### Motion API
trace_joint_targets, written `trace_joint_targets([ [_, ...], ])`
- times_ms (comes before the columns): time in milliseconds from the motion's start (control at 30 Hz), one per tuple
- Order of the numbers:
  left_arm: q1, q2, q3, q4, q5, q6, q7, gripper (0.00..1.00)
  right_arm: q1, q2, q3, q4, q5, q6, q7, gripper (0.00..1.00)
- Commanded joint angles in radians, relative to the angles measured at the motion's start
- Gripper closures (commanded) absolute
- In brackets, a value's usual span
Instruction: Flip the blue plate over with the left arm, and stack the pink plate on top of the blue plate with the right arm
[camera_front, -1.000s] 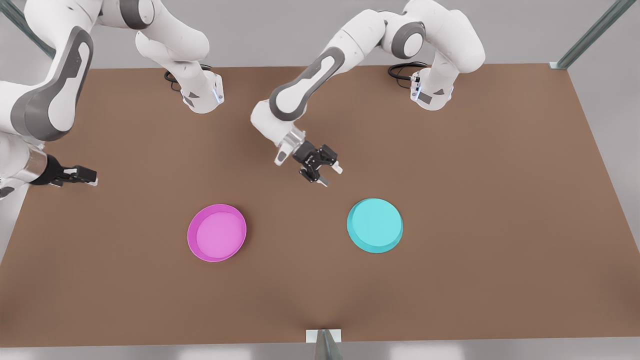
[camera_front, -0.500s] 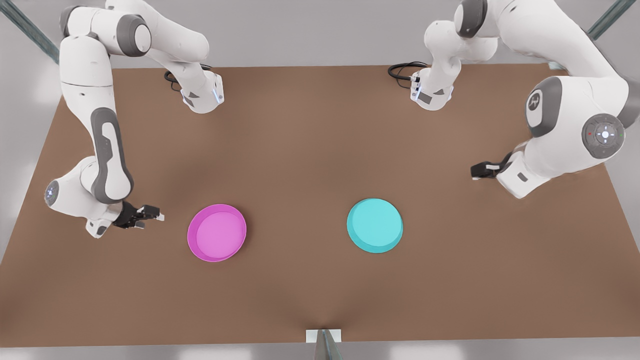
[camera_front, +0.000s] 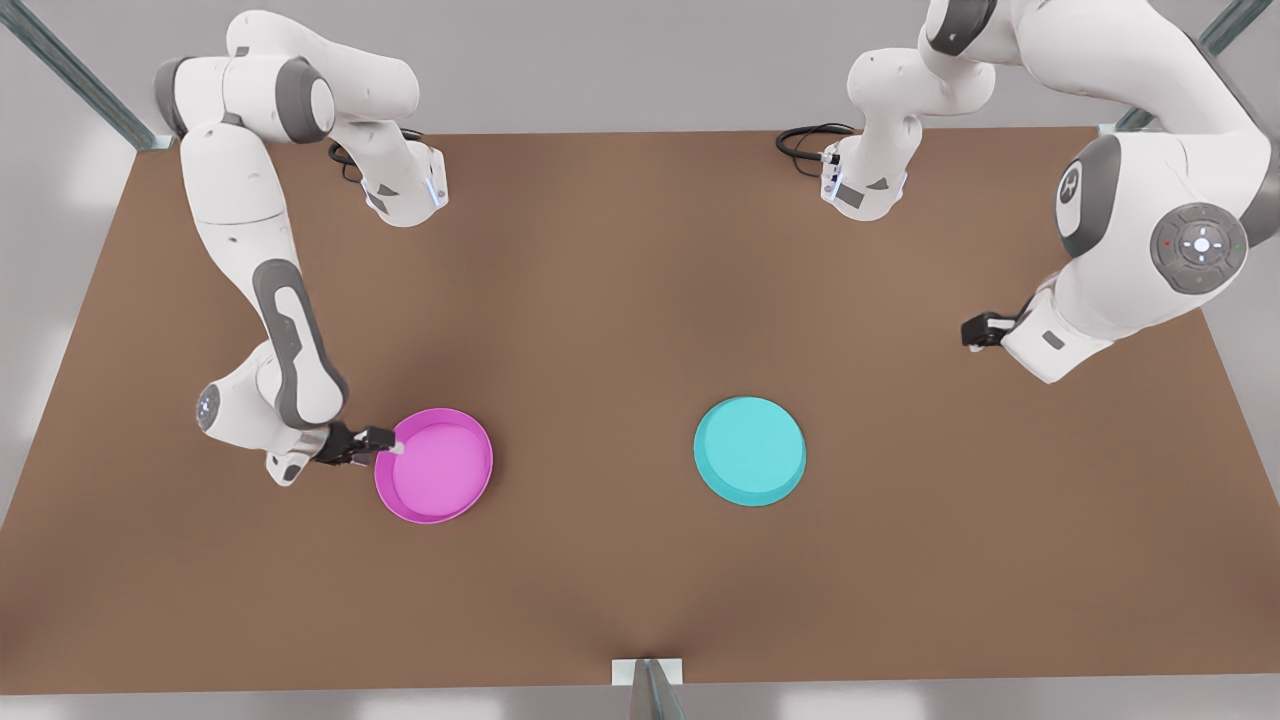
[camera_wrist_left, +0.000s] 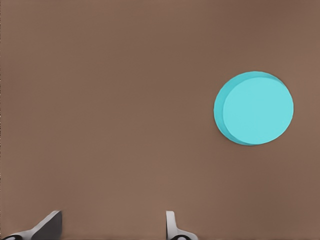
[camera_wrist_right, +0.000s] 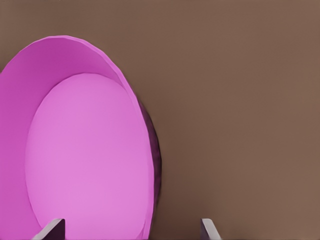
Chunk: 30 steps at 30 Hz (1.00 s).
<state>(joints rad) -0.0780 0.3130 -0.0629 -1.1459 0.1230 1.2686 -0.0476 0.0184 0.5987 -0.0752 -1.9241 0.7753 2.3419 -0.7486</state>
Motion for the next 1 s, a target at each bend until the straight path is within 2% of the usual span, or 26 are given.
trace_joint_targets([
  [0,0.0,0.0,0.0,0.0,0.015,0.0,0.0,0.0,0.0,0.003,0.0,-0.001,0.001,0.005,0.0,0.07],
  [100,-0.002,0.0,0.0,0.0,0.015,-0.002,0.0,0.0,0.003,0.003,0.0,-0.003,-0.001,0.014,0.052,0.07],
  [167,-0.002,0.0,0.0,0.0,0.015,-0.002,0.0,0.0,0.005,0.003,0.0,-0.003,-0.001,0.017,0.054,0.11],
  [200,-0.002,-0.002,0.0,0.0,0.015,-0.003,0.0,0.0,0.005,0.001,-0.002,-0.004,-0.001,0.023,0.054,0.16],
  [233,-0.002,-0.002,0.0,0.0,0.017,-0.003,-0.002,0.0,0.005,0.003,0.0,-0.003,-0.001,0.02,0.057,0.27],
  [300,-0.002,-0.002,0.0,0.0,0.018,-0.003,-0.002,0.0,0.005,0.01,0.0,-0.001,-0.001,0.019,0.057,0.29],
  [333,-0.002,-0.002,0.0,0.0,0.018,-0.003,0.0,0.0,0.006,0.009,0.0,-0.001,-0.002,0.019,0.057,0.38],
  [433,-0.002,-0.002,0.0,0.0,0.02,-0.003,0.0,0.0,0.017,0.006,-0.002,0.0,-0.008,0.019,0.064,0.52],
  [567,-0.002,-0.002,0.0,0.0,0.02,-0.005,-0.002,0.0,0.018,0.009,-0.002,0.0,-0.008,0.034,0.061,0.63],
  [833,-0.003,0.001,-0.003,-0.002,0.018,-0.011,-0.003,0.0,0.02,0.019,-0.002,0.002,-0.008,0.037,0.066,0.64],
  [933,-0.005,0.001,-0.005,-0.002,0.017,-0.012,-0.002,0.0,0.02,0.019,-0.002,0.002,-0.008,0.037,0.066,0.79],
  [967,-0.005,0.001,-0.005,-0.002,0.017,-0.012,-0.002,0.0,0.02,0.019,-0.002,0.002,-0.008,0.037,0.066,0.79],
])
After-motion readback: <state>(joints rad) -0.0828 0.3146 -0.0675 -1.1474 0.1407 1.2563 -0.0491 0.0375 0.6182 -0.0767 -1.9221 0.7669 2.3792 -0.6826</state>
